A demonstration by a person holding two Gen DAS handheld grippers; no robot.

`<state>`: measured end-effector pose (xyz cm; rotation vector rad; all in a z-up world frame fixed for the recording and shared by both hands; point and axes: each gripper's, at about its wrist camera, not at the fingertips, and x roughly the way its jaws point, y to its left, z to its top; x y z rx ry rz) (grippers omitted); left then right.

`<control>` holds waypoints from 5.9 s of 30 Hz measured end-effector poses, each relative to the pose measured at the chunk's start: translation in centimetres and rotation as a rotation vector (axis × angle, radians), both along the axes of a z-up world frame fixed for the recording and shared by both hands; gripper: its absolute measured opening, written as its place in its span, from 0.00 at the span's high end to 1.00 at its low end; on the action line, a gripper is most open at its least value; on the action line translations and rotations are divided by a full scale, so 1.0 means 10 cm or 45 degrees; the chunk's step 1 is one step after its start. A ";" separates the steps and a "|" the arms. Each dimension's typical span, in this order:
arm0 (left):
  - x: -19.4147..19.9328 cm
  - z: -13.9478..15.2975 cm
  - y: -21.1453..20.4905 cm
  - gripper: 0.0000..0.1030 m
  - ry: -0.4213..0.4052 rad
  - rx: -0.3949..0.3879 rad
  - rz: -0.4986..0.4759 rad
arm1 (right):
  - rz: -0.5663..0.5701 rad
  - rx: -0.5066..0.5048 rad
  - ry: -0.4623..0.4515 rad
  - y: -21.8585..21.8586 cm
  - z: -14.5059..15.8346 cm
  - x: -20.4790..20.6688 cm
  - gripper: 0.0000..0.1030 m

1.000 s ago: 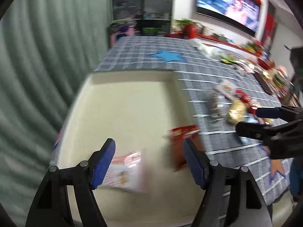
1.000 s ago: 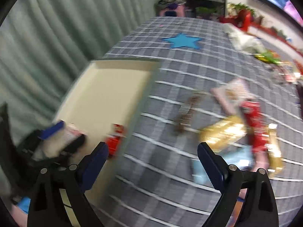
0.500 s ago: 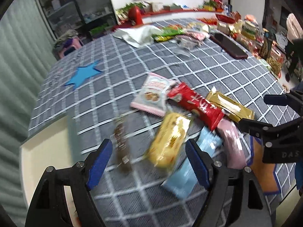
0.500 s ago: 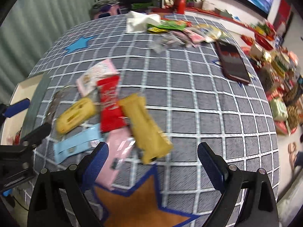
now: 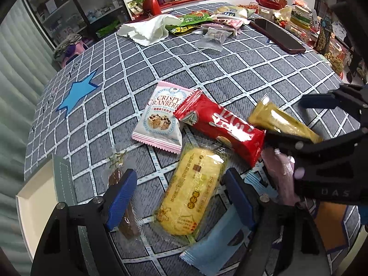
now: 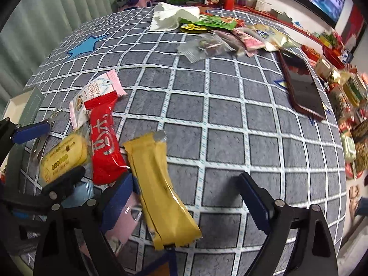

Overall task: Organize snacks
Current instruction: 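Grasp yellow cake pack with left tool while right tool grasps gold bar, then lower both held snacks into the cream box and open both tools, then grasp brown jerky pack with left tool while right tool grasps pink bar, then carry jerky pack and pink bar into the cream box and release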

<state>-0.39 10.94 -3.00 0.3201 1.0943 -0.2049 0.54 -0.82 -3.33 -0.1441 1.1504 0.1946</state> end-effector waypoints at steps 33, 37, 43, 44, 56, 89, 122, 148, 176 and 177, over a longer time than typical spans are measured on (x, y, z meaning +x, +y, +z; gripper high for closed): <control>-0.80 0.75 0.66 0.62 -0.175 -0.201 0.267 | 0.063 0.405 -0.008 0.00 0.60 -0.66 0.75; -0.91 0.82 0.87 0.62 -0.198 -0.208 0.306 | 0.138 0.401 -0.020 0.31 0.71 -0.70 0.75; -1.04 0.87 1.26 0.62 -0.222 -0.205 0.383 | 0.248 0.413 -0.009 0.86 0.82 -0.71 0.75; -1.06 0.87 1.34 0.62 -0.221 -0.204 0.401 | 0.266 0.414 -0.005 0.96 0.82 -0.71 0.75; -1.32 0.68 2.35 0.62 -0.188 -0.210 0.630 | 0.499 0.424 0.071 2.24 0.78 -0.74 0.75; -1.31 0.63 1.81 0.22 -0.180 -0.164 0.420 | -0.206 0.254 0.151 0.12 0.24 -0.59 0.01; 0.00 0.00 0.68 0.26 0.079 -0.138 0.432 | 0.005 0.017 0.017 0.25 -0.07 -0.55 0.02; -0.83 0.65 0.74 0.64 -0.128 -0.189 0.319 | -0.042 0.465 0.059 -0.17 0.33 -0.79 0.75; -1.45 0.67 2.20 0.64 -0.213 -0.138 0.625 | 0.469 0.409 0.036 2.01 0.80 -0.92 0.75; -1.47 0.65 2.24 0.64 -0.210 -0.137 0.636 | 0.490 0.409 0.042 2.12 0.79 -0.91 0.75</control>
